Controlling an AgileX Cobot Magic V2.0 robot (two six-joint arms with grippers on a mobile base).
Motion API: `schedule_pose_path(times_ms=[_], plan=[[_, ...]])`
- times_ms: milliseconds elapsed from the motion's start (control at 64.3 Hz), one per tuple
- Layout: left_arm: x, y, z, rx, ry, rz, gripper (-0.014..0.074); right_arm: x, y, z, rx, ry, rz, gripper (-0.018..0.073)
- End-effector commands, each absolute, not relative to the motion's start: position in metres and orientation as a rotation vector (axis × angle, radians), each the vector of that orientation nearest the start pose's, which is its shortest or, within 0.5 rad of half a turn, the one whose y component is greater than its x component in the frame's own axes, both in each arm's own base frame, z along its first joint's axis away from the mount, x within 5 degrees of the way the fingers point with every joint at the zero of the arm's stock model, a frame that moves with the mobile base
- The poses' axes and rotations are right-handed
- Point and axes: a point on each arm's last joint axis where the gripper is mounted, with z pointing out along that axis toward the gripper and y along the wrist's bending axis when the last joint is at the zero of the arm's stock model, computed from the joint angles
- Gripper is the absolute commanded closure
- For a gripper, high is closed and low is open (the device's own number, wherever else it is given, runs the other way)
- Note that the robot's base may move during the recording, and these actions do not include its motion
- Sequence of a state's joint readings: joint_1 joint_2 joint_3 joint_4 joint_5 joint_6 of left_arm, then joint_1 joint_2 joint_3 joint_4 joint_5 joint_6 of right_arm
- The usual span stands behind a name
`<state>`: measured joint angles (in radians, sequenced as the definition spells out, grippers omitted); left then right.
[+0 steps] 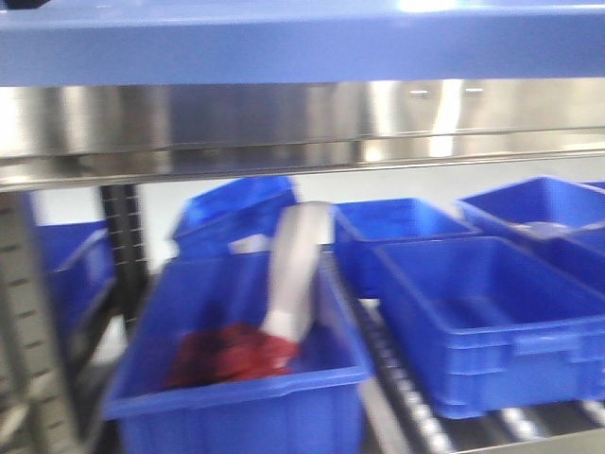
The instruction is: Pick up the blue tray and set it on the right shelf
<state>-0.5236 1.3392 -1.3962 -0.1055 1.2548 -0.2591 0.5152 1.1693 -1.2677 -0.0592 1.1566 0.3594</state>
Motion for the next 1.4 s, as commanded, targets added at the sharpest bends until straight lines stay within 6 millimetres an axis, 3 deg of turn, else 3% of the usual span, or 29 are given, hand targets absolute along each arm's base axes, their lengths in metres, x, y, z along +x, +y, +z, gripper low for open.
schedule_pose_path(times_ms=[0, 1385], plan=[[0.2039, -0.1359, 0.3964, 0.410, 2.726, -0.421, 0.0643, 0.1911, 0.1059, 0.4095, -0.247, 2.420, 0.338, 0.0503], [0.2039, -0.1359, 0.3964, 0.410, 2.726, -0.421, 0.0643, 0.1911, 0.1059, 0.4095, -0.247, 2.420, 0.338, 0.0503]])
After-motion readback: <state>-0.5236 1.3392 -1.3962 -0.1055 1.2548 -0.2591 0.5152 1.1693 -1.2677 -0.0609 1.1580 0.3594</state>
